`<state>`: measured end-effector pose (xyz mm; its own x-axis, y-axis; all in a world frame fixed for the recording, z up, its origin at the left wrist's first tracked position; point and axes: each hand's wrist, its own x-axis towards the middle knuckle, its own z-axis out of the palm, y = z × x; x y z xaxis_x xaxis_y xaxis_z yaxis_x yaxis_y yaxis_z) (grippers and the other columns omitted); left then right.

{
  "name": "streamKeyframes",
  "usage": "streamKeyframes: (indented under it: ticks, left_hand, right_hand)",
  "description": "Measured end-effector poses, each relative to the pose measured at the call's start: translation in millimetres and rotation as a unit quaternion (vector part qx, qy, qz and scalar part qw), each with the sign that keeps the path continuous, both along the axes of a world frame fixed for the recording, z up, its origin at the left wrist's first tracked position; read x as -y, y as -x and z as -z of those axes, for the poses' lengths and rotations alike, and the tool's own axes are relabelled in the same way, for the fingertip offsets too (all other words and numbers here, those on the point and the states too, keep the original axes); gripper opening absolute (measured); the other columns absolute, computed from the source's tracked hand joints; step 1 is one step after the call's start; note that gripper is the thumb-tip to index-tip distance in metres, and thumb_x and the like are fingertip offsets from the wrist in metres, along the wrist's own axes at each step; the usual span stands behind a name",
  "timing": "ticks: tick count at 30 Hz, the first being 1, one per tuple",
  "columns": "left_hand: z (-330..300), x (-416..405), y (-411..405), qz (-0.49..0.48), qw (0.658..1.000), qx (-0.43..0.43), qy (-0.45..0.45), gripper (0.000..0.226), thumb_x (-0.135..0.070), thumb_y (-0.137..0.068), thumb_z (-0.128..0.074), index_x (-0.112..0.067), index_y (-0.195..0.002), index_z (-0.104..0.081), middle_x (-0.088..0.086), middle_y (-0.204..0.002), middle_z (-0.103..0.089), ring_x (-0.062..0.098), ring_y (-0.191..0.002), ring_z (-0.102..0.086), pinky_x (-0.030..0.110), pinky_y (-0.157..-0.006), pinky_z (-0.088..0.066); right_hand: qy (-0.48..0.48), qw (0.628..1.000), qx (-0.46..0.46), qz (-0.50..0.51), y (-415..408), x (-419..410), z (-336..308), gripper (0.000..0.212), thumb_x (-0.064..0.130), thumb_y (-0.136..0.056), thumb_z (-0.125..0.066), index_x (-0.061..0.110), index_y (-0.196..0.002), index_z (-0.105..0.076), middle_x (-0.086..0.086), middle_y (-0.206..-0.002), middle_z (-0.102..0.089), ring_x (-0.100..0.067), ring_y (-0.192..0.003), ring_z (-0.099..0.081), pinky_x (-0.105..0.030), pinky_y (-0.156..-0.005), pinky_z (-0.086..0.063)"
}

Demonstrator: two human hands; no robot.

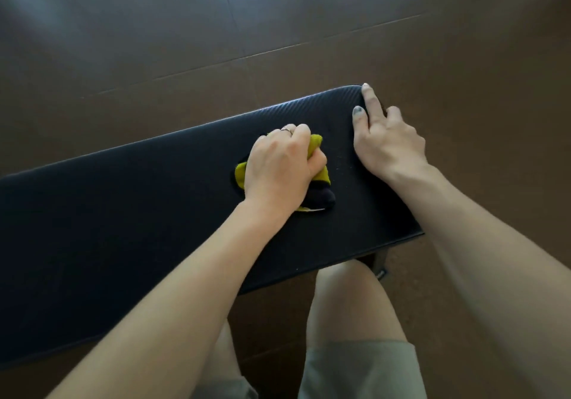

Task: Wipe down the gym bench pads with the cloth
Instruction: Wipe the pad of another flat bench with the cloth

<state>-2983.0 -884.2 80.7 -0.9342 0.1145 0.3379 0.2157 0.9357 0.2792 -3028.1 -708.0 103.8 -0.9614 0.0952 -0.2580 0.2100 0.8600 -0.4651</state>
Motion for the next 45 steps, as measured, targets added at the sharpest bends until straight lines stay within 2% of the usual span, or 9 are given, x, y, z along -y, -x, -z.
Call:
streamKeyframes:
  ticks: [8,13,23,26,29,33,37,39,45]
  left_hand:
    - [-13,-17,75,0.021,0.999,0.042,-0.006,0.022,-0.032,-0.101,-0.047,-0.014,-0.094,-0.057,0.010,-0.098,-0.067,0.031,-0.089,-0.061,0.035,-0.074,-0.032]
    - [-13,-25,92,0.038,0.998,0.043,-0.007,0.021,-0.033,-0.101,-0.043,-0.017,-0.089,-0.046,0.009,-0.103,-0.066,0.028,-0.087,-0.055,0.036,-0.074,-0.032]
    - [-18,-40,65,0.041,0.997,0.068,0.025,0.022,-0.033,-0.101,-0.046,-0.013,-0.096,-0.054,0.010,-0.103,-0.065,0.034,-0.097,-0.061,0.039,-0.078,-0.034]
    - [-18,-62,-3,0.117,0.991,0.054,0.028,0.020,-0.035,-0.097,-0.054,-0.019,-0.086,-0.047,0.002,-0.085,-0.055,0.029,-0.083,-0.061,0.038,-0.073,-0.036]
    - [-13,-76,-44,0.188,0.981,0.041,0.018,0.021,-0.032,-0.092,-0.060,-0.018,-0.080,-0.049,0.003,-0.076,-0.058,0.028,-0.069,-0.059,0.039,-0.065,-0.041]
    - [-15,-80,7,0.155,0.986,0.040,0.036,0.018,-0.030,-0.093,-0.056,-0.016,-0.083,-0.050,0.011,-0.083,-0.063,0.036,-0.075,-0.063,0.043,-0.069,-0.044]
    - [-21,-101,73,0.041,0.995,0.085,0.032,0.025,-0.032,-0.099,-0.048,-0.009,-0.097,-0.057,0.016,-0.106,-0.067,0.038,-0.098,-0.061,0.043,-0.080,-0.040]
    - [-19,-107,66,0.023,0.996,0.083,0.038,0.024,-0.034,-0.099,-0.047,-0.012,-0.096,-0.056,0.013,-0.104,-0.067,0.035,-0.096,-0.062,0.041,-0.079,-0.039]
    - [-14,-112,-33,0.170,0.985,0.022,-0.004,0.018,-0.032,-0.093,-0.049,-0.023,-0.080,-0.040,-0.002,-0.074,-0.048,0.022,-0.067,-0.056,0.036,-0.064,-0.037]
  right_hand:
    - [0.049,0.998,0.034,0.029,6,-1,-9,0.048,0.055,-0.107,-0.014,0.062,-0.155,-0.011,-0.004,-0.154,-0.043,-0.039,-0.138,-0.044,-0.049,-0.113,-0.031]
    - [0.076,0.995,0.044,0.046,8,-6,-6,0.047,0.055,-0.108,-0.013,0.064,-0.154,-0.015,-0.001,-0.161,-0.039,-0.035,-0.147,-0.037,-0.048,-0.117,-0.026]
    - [0.174,0.984,0.032,0.039,7,-22,0,0.054,0.053,-0.107,-0.018,0.048,-0.160,-0.023,0.011,-0.169,-0.026,-0.021,-0.156,-0.022,-0.041,-0.128,-0.013]
    - [0.273,0.955,0.069,0.092,6,-25,-3,0.061,0.064,-0.101,-0.023,0.042,-0.155,-0.040,0.006,-0.160,-0.044,-0.021,-0.148,-0.039,-0.047,-0.125,-0.024]
    - [0.351,0.921,0.113,0.128,-4,-39,-4,0.062,0.069,-0.099,-0.032,0.029,-0.126,-0.072,0.000,-0.121,-0.075,-0.021,-0.114,-0.069,-0.046,-0.108,-0.048]
    - [0.426,0.886,0.150,0.108,-21,-62,11,0.053,0.060,-0.107,-0.027,0.036,-0.142,-0.059,0.012,-0.115,-0.073,-0.009,-0.109,-0.068,-0.032,-0.099,-0.050]
    - [0.468,0.863,0.165,0.095,-22,-66,16,0.043,0.057,-0.108,-0.028,0.044,-0.114,-0.069,0.008,-0.119,-0.073,-0.011,-0.116,-0.067,-0.033,-0.104,-0.049]
    - [0.462,0.867,0.163,0.092,-22,-66,19,0.045,0.058,-0.108,-0.027,0.045,-0.134,-0.062,0.003,-0.131,-0.069,-0.017,-0.122,-0.064,-0.039,-0.108,-0.049]
    - [0.566,0.798,0.183,0.091,-19,-77,31,0.055,0.051,-0.110,-0.021,0.030,-0.160,-0.035,0.005,-0.154,-0.052,-0.011,-0.135,-0.054,-0.029,-0.110,-0.043]
